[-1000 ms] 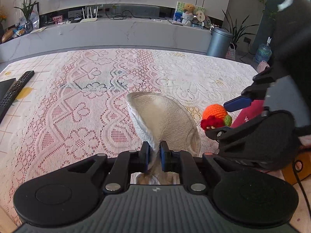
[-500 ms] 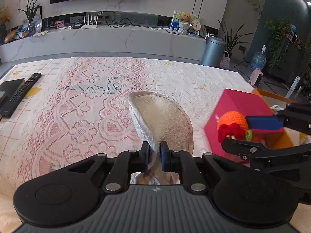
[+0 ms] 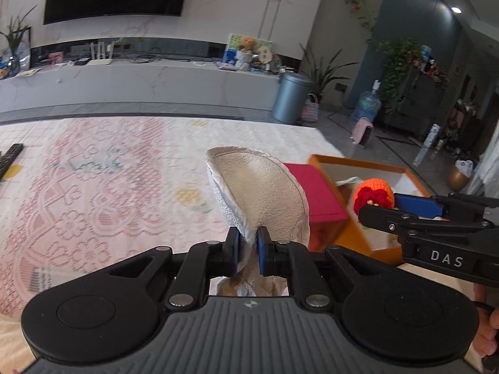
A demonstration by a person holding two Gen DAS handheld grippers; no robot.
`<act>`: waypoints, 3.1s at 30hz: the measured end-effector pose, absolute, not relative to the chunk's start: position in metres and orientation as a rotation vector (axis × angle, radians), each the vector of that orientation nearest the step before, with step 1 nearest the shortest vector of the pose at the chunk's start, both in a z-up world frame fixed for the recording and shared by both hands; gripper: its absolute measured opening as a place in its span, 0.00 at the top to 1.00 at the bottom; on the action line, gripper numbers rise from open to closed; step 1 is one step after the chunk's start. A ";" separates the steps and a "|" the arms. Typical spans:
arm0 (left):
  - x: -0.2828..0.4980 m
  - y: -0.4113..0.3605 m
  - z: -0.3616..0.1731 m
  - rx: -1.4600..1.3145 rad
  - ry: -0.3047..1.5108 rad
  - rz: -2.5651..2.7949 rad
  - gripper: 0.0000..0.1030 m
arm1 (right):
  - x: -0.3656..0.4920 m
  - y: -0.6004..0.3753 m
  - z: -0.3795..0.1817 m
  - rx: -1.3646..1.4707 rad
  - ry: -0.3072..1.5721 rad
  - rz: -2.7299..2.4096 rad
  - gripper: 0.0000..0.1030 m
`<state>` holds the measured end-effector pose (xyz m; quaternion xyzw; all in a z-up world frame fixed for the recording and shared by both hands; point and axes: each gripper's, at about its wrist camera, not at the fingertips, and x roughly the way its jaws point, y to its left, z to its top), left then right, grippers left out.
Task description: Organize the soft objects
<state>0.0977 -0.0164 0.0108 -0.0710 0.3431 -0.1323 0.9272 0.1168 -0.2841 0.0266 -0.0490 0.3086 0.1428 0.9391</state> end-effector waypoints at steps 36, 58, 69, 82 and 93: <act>0.229 -0.161 -0.018 -0.042 0.840 -0.480 0.87 | 0.222 -0.438 -0.014 -0.020 0.772 0.047 0.54; 0.277 -0.244 -0.010 -0.066 0.851 -0.649 0.87 | 0.275 -0.506 -0.030 0.001 0.864 -0.052 0.53; 0.293 -0.244 -0.064 -0.052 1.005 -0.609 0.87 | 0.302 -0.512 -0.065 -0.034 0.946 -0.072 0.53; 0.312 -0.267 -0.081 0.050 1.116 -0.550 0.76 | 0.304 -0.505 -0.069 -0.109 0.970 -0.032 0.52; 0.294 -0.251 -0.050 0.013 1.032 -0.558 0.42 | 0.295 -0.503 -0.051 -0.111 0.946 -0.035 0.40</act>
